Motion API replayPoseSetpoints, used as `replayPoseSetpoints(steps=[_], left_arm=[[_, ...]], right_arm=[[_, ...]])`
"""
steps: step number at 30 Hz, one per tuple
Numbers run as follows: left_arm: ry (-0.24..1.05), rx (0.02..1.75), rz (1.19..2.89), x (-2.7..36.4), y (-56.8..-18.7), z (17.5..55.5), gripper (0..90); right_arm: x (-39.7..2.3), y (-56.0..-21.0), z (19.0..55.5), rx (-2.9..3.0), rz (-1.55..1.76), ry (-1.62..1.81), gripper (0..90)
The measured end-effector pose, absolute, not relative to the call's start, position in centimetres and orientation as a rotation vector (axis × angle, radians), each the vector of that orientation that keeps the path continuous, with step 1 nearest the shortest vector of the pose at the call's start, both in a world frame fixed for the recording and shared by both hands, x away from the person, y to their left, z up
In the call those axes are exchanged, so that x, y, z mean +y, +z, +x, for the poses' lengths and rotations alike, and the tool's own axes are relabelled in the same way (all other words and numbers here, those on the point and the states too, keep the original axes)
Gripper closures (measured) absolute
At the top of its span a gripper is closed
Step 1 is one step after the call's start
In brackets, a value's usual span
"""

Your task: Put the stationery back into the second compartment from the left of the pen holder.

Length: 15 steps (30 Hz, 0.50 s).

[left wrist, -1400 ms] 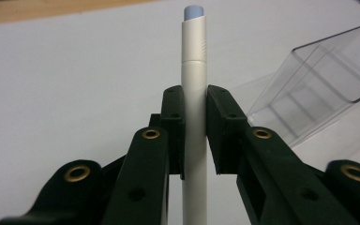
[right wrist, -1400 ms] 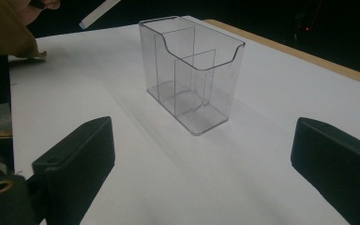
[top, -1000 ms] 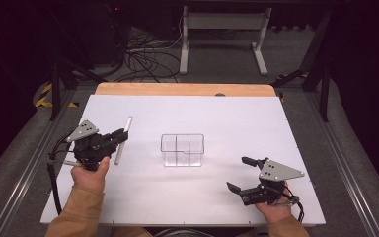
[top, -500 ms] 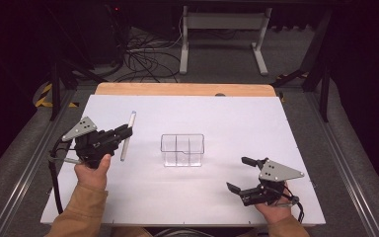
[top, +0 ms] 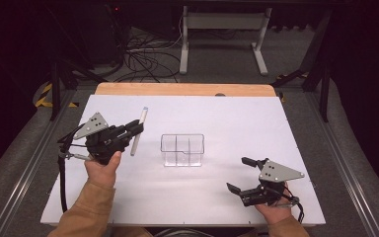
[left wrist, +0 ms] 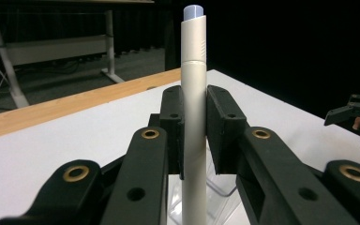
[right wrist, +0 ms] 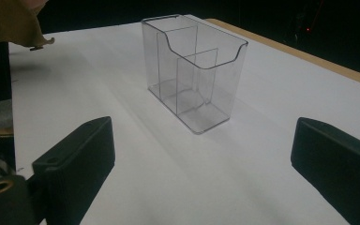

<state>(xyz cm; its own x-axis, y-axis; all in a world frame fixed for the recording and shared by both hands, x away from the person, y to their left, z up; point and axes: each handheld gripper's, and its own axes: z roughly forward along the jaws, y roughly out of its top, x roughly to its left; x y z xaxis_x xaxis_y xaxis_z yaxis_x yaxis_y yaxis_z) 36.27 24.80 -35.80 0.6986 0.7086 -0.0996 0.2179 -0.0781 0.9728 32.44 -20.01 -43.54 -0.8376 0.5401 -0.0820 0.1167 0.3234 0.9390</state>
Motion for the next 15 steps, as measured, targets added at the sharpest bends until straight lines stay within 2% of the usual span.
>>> replayPoseSetpoints(steps=[15], left_arm=[[0.449,0.696,1.651,20.9,-35.7,37.8,78.1]], right_arm=[[-20.0,-43.6,32.4,2.22,0.577,1.523,6.8]])
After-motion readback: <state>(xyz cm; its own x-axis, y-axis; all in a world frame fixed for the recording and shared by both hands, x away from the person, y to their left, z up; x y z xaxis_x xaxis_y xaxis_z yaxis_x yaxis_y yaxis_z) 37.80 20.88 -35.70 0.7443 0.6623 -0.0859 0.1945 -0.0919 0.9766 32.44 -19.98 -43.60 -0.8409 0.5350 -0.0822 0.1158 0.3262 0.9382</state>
